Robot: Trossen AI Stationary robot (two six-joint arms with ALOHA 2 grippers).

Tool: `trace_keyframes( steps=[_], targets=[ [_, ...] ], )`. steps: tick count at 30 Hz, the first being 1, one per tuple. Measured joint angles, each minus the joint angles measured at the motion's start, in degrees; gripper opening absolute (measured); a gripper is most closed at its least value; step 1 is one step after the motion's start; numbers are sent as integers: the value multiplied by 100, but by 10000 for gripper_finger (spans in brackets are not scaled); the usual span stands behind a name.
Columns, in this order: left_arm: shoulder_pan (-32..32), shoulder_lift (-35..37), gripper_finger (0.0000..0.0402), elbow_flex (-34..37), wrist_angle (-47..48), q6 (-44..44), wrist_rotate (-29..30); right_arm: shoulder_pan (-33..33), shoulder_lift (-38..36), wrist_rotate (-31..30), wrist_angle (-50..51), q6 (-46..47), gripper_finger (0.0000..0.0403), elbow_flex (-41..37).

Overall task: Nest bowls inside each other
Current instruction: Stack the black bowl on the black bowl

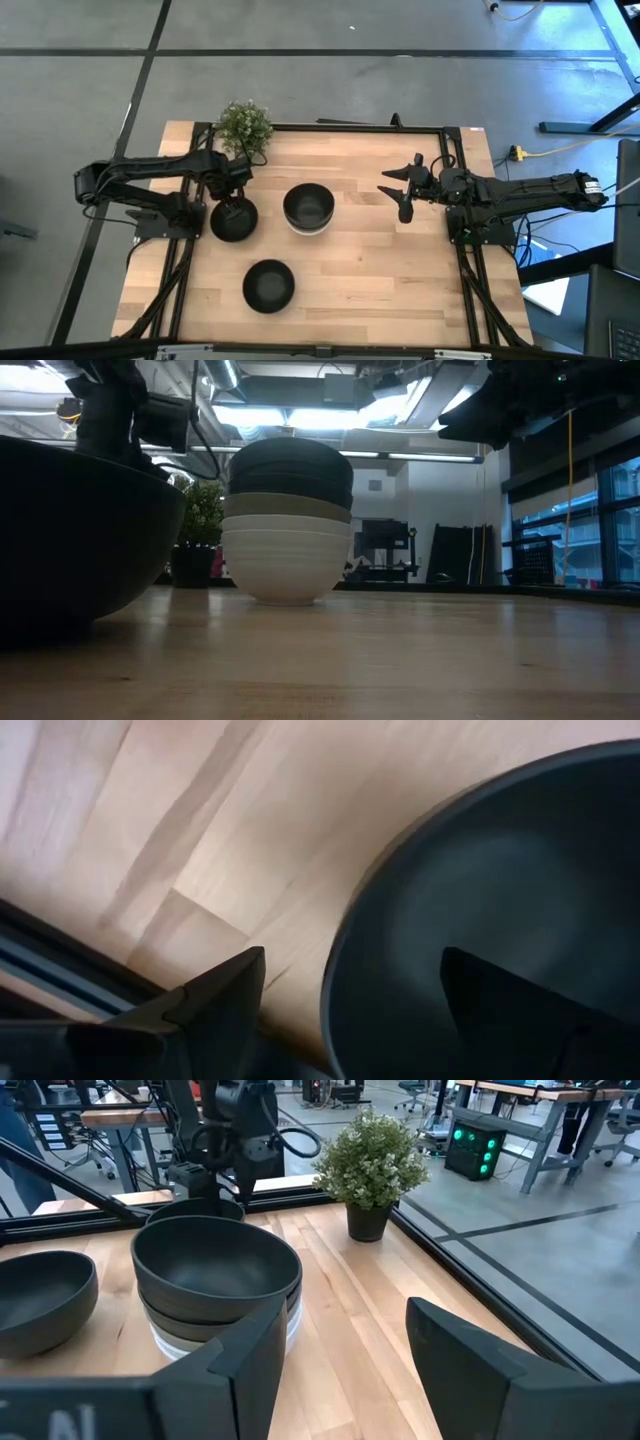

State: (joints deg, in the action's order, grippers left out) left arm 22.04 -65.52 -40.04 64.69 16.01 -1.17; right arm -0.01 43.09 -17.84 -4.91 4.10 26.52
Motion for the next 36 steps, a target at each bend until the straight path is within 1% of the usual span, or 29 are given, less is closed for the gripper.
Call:
trace_keyframes(
  steps=[4, 7, 23, 24, 32, 36],
  targets=[
    [0, 0, 277, 25, -5, 9, 13, 0, 0, -1, -2, 6, 209, 0],
    [0, 0, 246, 25, -9, 2, 17, 0, 0, -3, -2, 9, 209, 0],
    [7, 0, 21, 24, -3, -17, 38, 0, 0, -3, -2, 0, 209, 0],
    [7, 5, 12, 22, 1, -18, 10, 0, 0, -3, -2, -2, 209, 0],
    [7, 6, 6, 13, 13, 39, -163, 0, 0, -3, -2, -4, 209, 0],
    [52, 0, 4, -164, 174, -51, -180, 0, 0, -2, -2, -4, 209, -1]
  ],
)
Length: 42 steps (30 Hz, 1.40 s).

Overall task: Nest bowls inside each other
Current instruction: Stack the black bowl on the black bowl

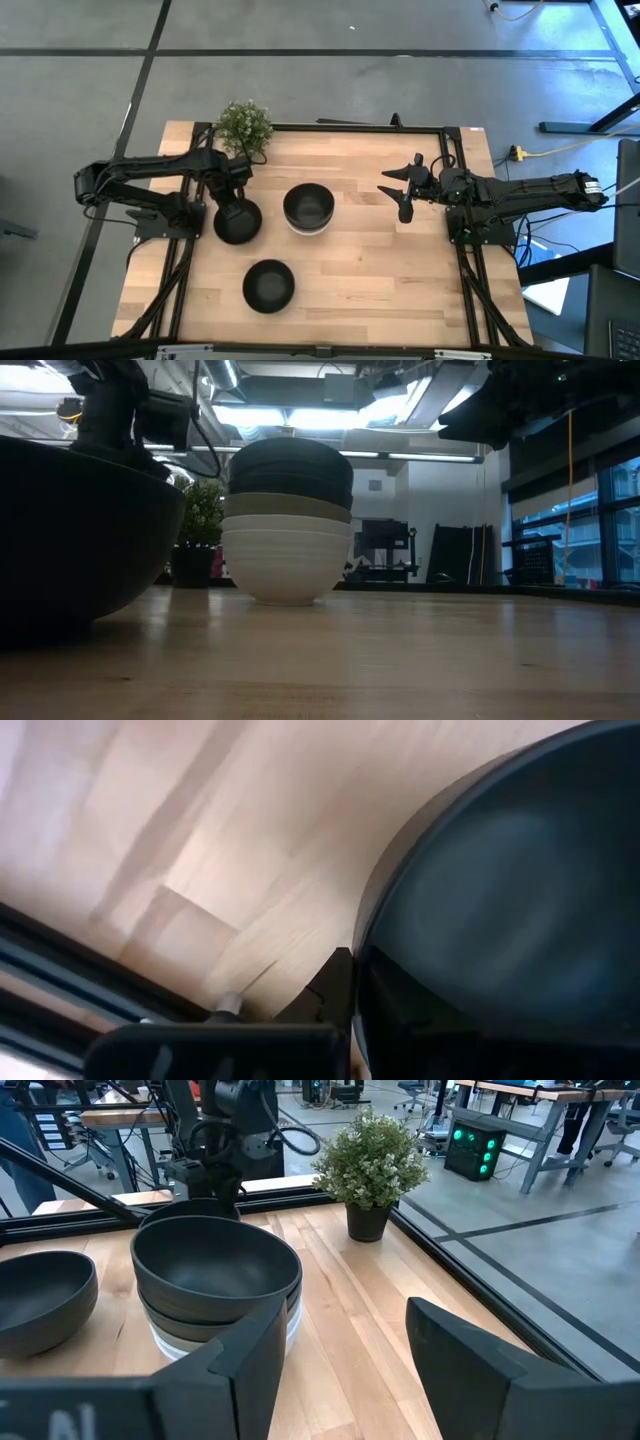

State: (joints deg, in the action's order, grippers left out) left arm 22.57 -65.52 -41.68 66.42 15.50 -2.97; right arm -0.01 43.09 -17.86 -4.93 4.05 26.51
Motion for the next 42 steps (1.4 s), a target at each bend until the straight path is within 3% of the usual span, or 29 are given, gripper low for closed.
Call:
trace_keyframes(
  steps=[9, 18, 23, 27, 42],
  targets=[
    [513, 0, 2, -1093, 655, -589, -274, 1, 0, 1, 0, -2, 209, 0],
    [687, 0, 2, -2810, 632, -1011, -558, 2, 0, 3, 0, -3, 209, 1],
    [669, -130, 2, -3400, -23, -1145, -1368, 2, 0, 3, 0, -4, 209, 1],
    [561, -584, 2, -3708, -653, -1144, -1732, 2, 0, 6, 0, -4, 209, 1],
    [217, -2727, 2, -4617, -300, -1720, -1930, 2, 0, 493, 6, -44, 209, 0]
  ],
)
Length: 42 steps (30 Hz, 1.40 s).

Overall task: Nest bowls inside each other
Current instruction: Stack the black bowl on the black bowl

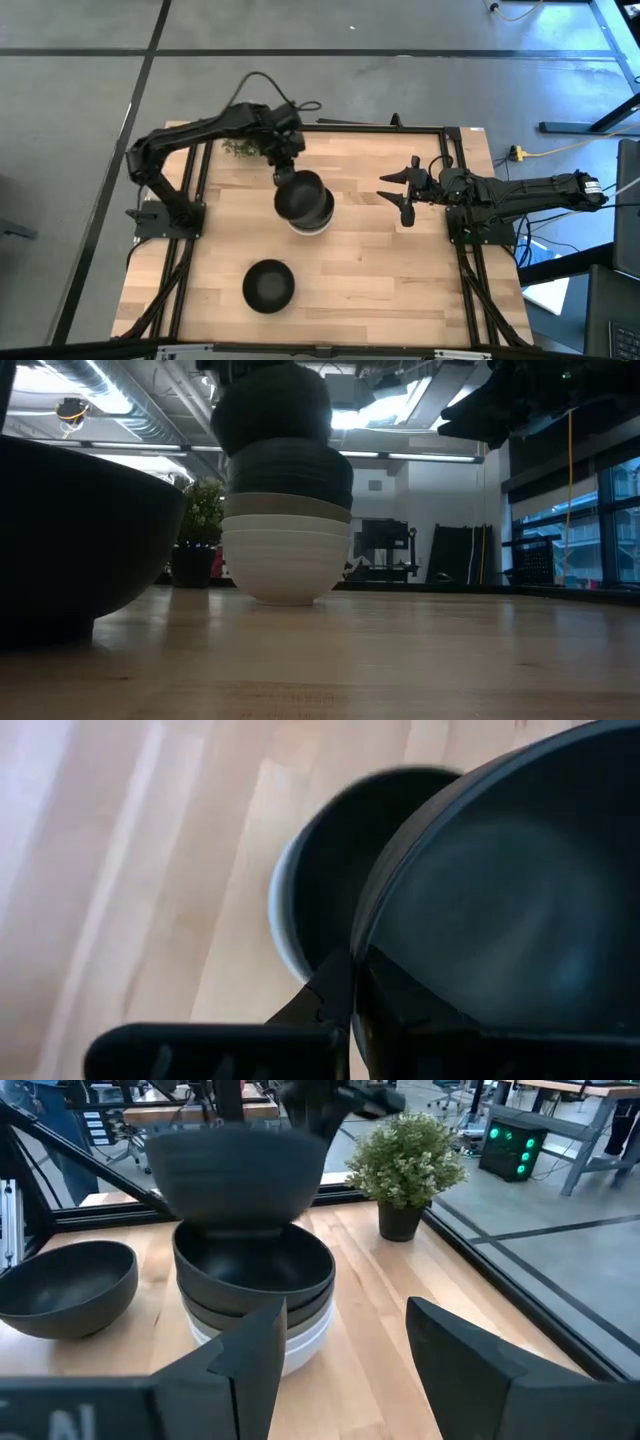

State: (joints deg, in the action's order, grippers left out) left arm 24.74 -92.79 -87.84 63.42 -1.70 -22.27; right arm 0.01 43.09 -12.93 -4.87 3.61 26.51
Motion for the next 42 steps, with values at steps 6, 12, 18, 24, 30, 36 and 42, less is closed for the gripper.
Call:
trace_keyframes(
  steps=[6, 12, 18, 24, 30, 36, 42],
  targets=[
    [-221, -495, 2, -34, 80, -41, -13, 0, 1, 2, 1, -113, 209, 1],
    [-364, -593, 12, -38, -33, -47, 106, 0, 0, 2, 0, -130, 209, 1],
    [-348, -545, 42, -40, -116, -14, 846, 0, 2, 2, -1, -130, 209, 1],
    [-353, -547, 46, -40, -118, -38, 1072, 0, 0, 2, 1, -124, 209, 1],
    [-353, -547, 54, -40, -116, -10, 1091, 0, 0, 2, 1, -122, 209, 1],
    [-353, -547, 118, -40, -116, -42, 1129, 0, 0, 2, 5, -115, 209, 1],
    [-353, -536, 195, -40, -112, -564, 1327, 0, 0, 2, 5, -126, 209, 1]
  ],
)
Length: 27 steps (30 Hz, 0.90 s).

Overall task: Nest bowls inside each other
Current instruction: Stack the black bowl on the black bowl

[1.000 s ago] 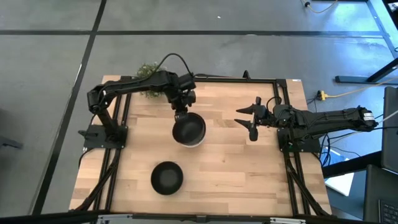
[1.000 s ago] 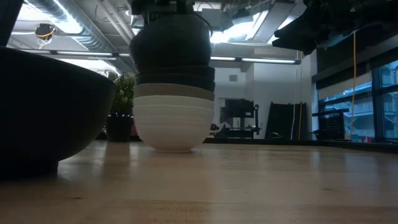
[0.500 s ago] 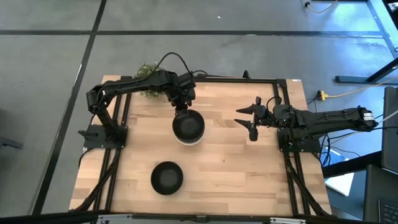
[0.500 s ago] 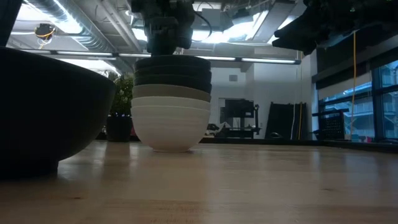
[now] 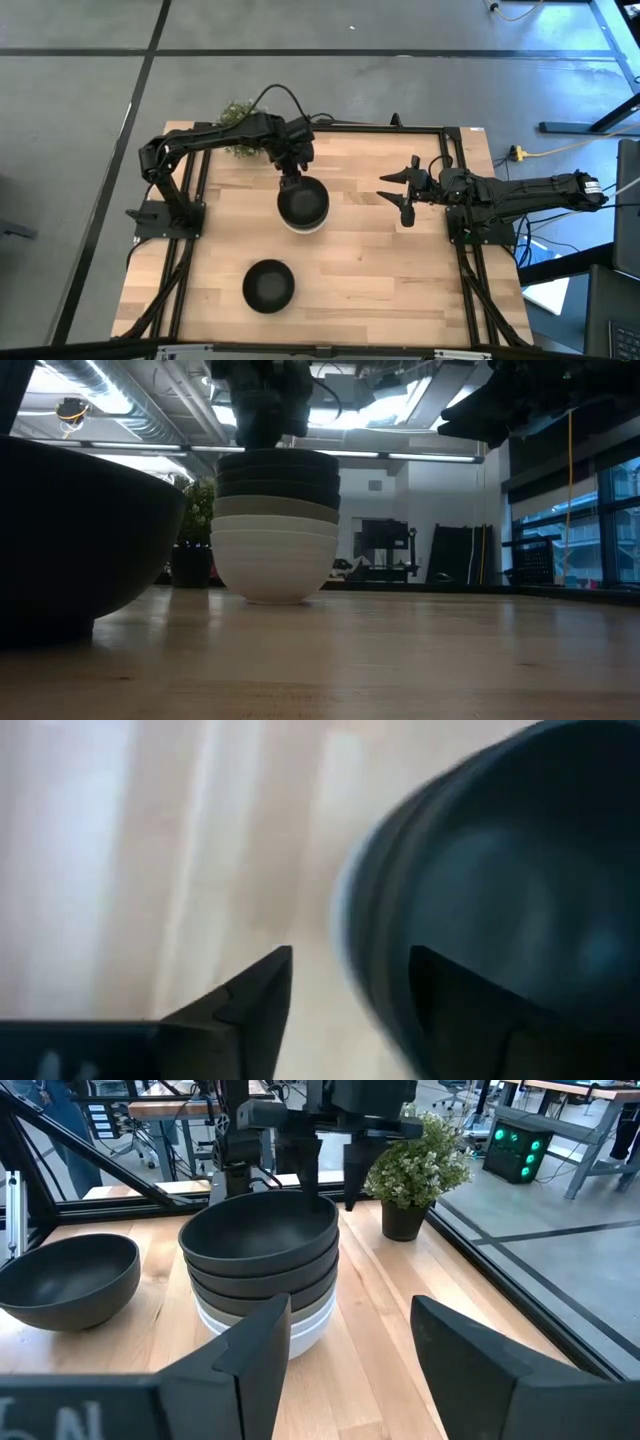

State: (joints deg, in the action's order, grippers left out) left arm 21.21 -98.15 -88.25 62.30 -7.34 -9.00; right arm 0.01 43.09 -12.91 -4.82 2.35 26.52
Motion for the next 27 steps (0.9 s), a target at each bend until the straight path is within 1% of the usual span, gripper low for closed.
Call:
trace_keyframes(
  steps=[2, 4, 9, 11, 13, 16, 18, 20, 23, 27],
  targets=[
    [4, 62, 204, -50, 48, -23, 381, 0, 1, 0, 2, 0, 209, 0],
    [47, 221, 206, -149, 15, -191, 626, -2, 0, 0, 20, -2, 209, -1],
    [196, 832, 205, -556, 88, -373, 646, -2, 0, 7, 79, 11, 209, 0],
    [235, 1108, 205, -661, 108, -376, 568, -6, 2, 4, 98, -6, 209, 0],
    [265, 1375, 206, -725, 254, -373, 342, -18, 0, 7, 101, -50, 209, -1],
    [198, 1720, 206, -734, 515, -115, -193, -38, 2, 7, 98, -126, 209, 0],
    [31, 1851, 206, -734, 726, 182, -546, -63, 0, 11, 98, -134, 209, -2],
    [-228, 1894, 206, -727, 982, 434, -718, -100, 0, 11, 90, -122, 209, 0],
    [-699, 1880, 206, -607, 1179, 703, -704, -109, 0, 12, 82, -111, 209, 0],
    [-1412, 1815, 206, -272, 1133, 726, -667, -109, 2, 355, 79, -105, 209, 0]
  ],
)
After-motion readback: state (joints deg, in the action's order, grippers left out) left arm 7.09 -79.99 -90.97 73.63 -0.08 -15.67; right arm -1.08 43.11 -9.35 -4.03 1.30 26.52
